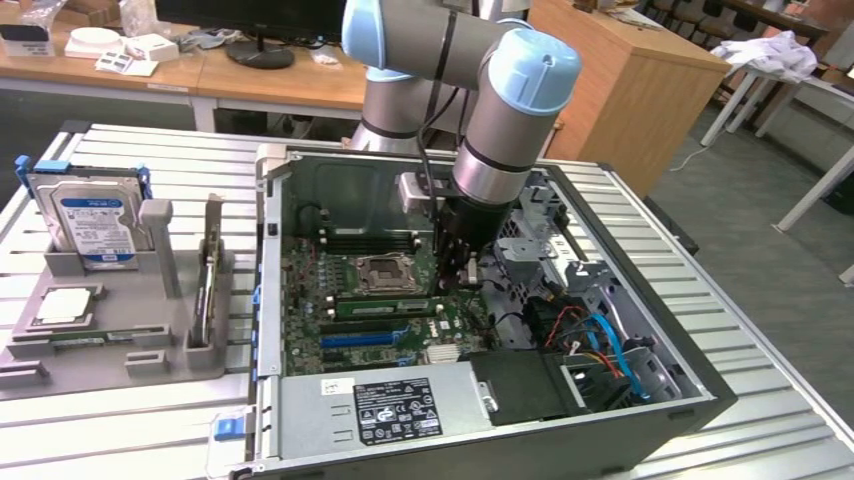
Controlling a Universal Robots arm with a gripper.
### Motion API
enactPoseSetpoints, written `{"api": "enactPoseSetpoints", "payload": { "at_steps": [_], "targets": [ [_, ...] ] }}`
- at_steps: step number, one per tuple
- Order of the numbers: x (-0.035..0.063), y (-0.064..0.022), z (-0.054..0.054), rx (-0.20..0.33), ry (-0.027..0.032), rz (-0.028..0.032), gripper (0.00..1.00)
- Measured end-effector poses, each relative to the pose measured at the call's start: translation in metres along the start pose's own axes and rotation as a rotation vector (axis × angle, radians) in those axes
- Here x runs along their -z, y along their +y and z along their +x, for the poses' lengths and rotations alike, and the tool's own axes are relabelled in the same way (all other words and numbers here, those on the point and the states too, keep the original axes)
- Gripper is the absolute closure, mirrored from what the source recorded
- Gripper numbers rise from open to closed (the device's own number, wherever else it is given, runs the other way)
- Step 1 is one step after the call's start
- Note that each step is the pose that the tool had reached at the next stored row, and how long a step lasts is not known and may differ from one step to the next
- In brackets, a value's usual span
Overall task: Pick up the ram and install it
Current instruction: 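Press down the ram until it locks into place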
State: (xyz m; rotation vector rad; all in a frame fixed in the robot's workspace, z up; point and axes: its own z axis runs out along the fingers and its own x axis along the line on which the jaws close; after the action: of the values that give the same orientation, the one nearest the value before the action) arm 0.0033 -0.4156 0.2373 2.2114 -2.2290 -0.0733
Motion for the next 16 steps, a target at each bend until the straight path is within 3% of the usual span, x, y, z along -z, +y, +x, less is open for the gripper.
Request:
{"api": "enactPoseSetpoints", "payload": {
  "at_steps": [1,16],
  "targets": [
    [-0.011,-0.0004,0.0004,0.0,0.0002,0.0,0.89],
    [-0.0129,-0.0004,0.0004,0.0,0.0002,0.0,0.89]
  ]
}}
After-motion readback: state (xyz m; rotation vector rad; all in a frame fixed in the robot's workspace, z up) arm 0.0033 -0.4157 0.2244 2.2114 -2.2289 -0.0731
